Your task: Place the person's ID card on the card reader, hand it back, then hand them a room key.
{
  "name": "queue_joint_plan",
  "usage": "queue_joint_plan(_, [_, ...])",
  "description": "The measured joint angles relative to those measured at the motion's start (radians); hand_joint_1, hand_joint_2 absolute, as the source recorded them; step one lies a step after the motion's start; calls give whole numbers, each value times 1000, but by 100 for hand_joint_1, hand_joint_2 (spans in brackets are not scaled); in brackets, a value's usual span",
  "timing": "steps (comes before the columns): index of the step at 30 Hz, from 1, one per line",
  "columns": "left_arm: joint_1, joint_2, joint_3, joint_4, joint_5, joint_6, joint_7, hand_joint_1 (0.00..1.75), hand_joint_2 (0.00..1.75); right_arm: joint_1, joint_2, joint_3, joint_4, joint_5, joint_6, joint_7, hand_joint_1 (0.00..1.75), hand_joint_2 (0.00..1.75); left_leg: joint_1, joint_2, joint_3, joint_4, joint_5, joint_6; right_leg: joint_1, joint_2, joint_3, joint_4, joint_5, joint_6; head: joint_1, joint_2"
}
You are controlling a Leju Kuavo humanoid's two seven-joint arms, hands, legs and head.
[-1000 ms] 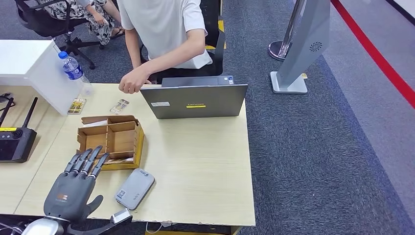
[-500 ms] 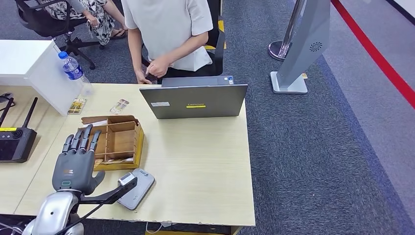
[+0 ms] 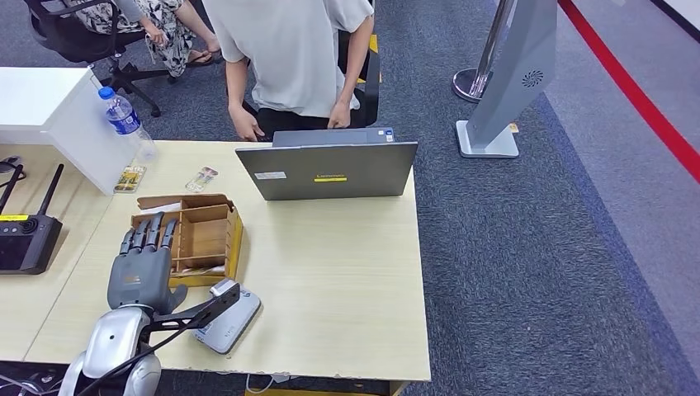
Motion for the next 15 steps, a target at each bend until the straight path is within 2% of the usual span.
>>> queue_joint_plan(8, [-24,-9,6,74,0,6,2,0,175,-2,0,4,-1,13,4,18,0,0,0,0,0,0,0,0,0,0,0,0,0,0,0,0])
queue_joint_plan(15, [-27,-10,20,135,0,54,2,0,175,12,0,4,0,11,6,11,0,0,0,0,0,0,0,0,0,0,0,0,0,0,0,0])
